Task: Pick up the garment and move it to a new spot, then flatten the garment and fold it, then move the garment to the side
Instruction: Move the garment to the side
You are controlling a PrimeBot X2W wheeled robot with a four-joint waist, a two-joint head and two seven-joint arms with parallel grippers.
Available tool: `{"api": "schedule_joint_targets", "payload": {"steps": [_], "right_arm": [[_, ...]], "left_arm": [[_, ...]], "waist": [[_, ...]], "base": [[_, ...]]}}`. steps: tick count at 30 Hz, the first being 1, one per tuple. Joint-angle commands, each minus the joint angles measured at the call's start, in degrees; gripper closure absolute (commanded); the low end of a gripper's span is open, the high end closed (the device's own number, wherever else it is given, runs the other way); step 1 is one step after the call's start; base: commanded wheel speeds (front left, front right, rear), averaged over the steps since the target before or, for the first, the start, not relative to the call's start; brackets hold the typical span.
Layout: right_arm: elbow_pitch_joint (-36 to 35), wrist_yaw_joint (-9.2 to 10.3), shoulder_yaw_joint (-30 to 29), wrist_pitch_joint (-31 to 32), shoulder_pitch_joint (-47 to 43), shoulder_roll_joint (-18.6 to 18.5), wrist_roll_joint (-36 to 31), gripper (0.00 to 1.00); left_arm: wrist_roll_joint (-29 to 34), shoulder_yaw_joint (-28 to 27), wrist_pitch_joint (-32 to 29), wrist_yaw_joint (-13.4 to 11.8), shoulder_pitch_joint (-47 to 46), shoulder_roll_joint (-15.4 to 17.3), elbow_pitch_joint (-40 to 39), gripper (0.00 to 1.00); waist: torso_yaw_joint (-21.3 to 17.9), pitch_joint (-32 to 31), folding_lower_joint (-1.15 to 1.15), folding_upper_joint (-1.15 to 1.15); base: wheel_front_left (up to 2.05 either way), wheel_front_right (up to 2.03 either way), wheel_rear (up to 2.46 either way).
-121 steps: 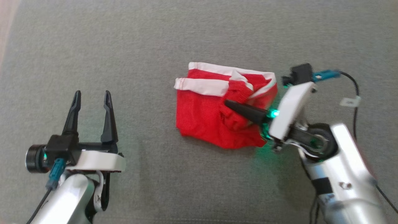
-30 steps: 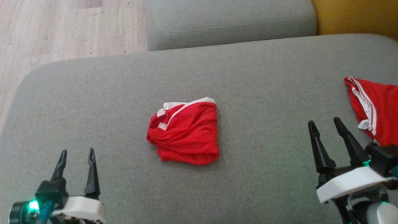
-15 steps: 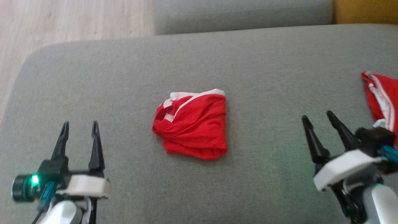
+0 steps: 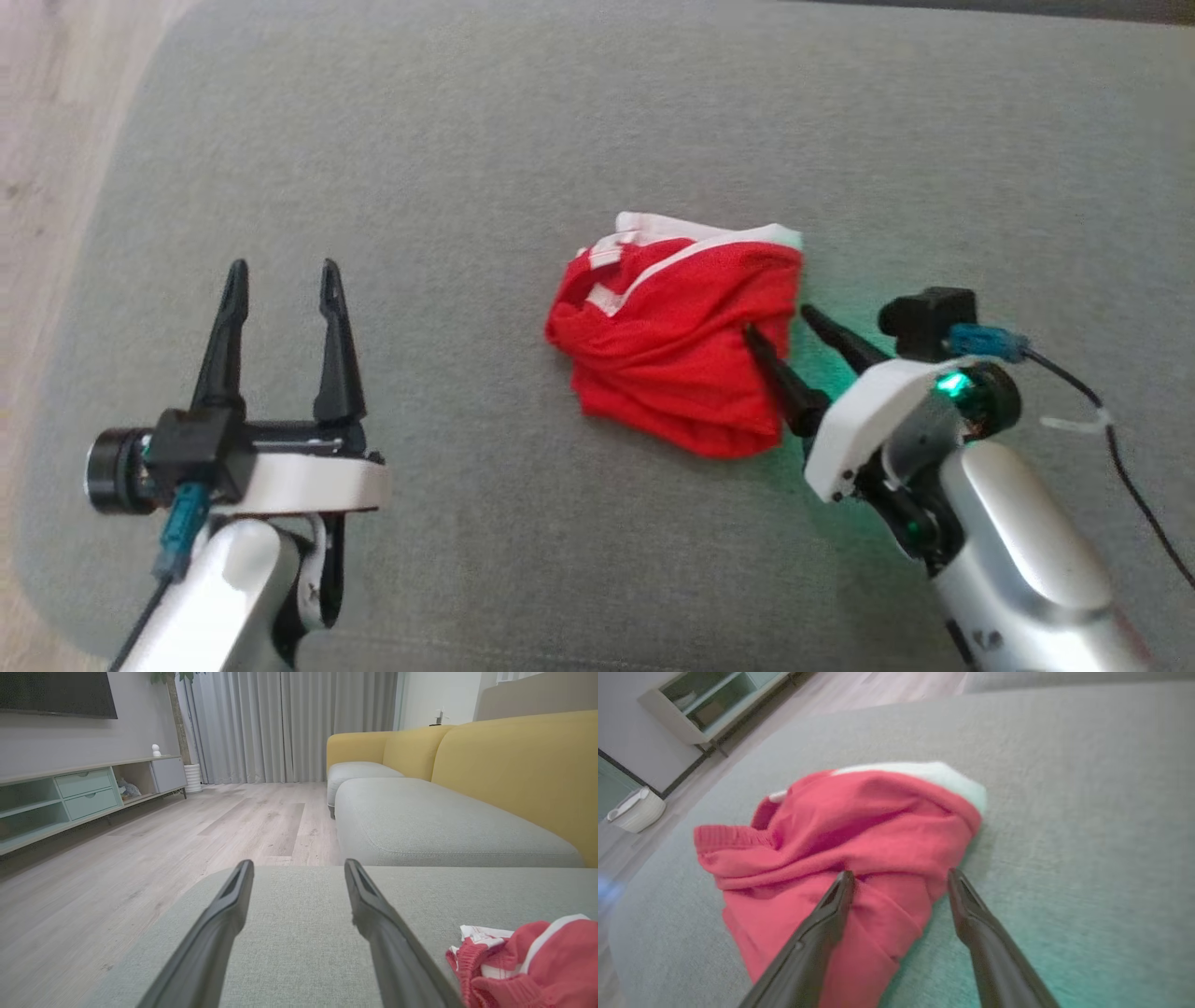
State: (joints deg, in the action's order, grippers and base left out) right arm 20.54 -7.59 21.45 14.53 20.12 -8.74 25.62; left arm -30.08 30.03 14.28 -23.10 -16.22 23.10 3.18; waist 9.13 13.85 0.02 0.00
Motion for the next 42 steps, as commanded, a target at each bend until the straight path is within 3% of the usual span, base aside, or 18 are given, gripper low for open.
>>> {"api": "schedule_joint_targets", "payload": {"steps": [1, 8, 10, 14, 18, 28, 32, 42], "right_arm": [[-1.04, 0.10, 1.05, 0.27, 0.88, 0.63, 0.54, 0.00], [5.45, 0.10, 1.74, 7.72, 1.04, 1.70, 3.45, 0.00], [5.29, 0.10, 1.41, 7.88, 1.01, 1.64, 3.34, 1.00], [3.61, 0.10, 1.27, 6.83, 1.18, 0.74, 1.97, 1.00], [-0.02, 0.10, 3.22, 4.73, 0.98, -2.54, -2.07, 1.00], [-7.19, 0.10, 6.12, 1.47, -1.00, -15.86, -3.25, 1.00], [-6.48, 0.10, 7.11, 0.19, 0.69, -21.04, -2.79, 1.00], [1.71, 0.10, 8.36, -6.46, 9.80, -30.89, -2.39, 1.00]], "left_arm": [[0.70, -2.52, 0.51, 0.31, -2.63, 1.06, -1.56, 0.00], [5.73, -6.28, 0.70, 2.22, -0.47, -1.70, -4.15, 0.00], [6.72, -7.45, 0.70, 3.03, 0.66, -2.53, -4.34, 0.00], [8.28, -9.26, 0.71, 4.65, 2.21, -4.17, -3.91, 0.00], [9.31, -10.80, 0.71, 6.14, 2.97, -5.20, -3.28, 0.00], [11.05, -13.24, 0.72, 8.51, 3.55, -5.19, -2.47, 0.00], [11.74, -12.52, 0.53, 9.15, 1.79, -4.77, -2.25, 0.00], [13.23, -10.17, -1.29, 10.47, -3.93, -4.83, -1.63, 0.00]], "waist": [[1.16, 0.89, -0.02, 0.00], [2.47, 1.20, -0.02, 0.00], [2.49, 1.15, -0.02, 0.00], [2.02, 0.87, -0.02, 0.00], [-0.82, 0.48, -0.02, 0.00], [-17.54, 0.58, -0.02, 0.00], [-22.14, 2.30, -0.02, 0.00], [-25.90, 7.88, -0.02, 0.00]], "base": [[0.00, 0.00, 0.00], [0.00, 0.00, 0.00], [0.00, 0.00, 0.00], [0.00, 0.00, 0.00], [0.00, 0.00, 0.00], [0.00, 0.00, 0.00], [0.00, 0.00, 0.00], [0.00, 0.00, 0.00]]}}
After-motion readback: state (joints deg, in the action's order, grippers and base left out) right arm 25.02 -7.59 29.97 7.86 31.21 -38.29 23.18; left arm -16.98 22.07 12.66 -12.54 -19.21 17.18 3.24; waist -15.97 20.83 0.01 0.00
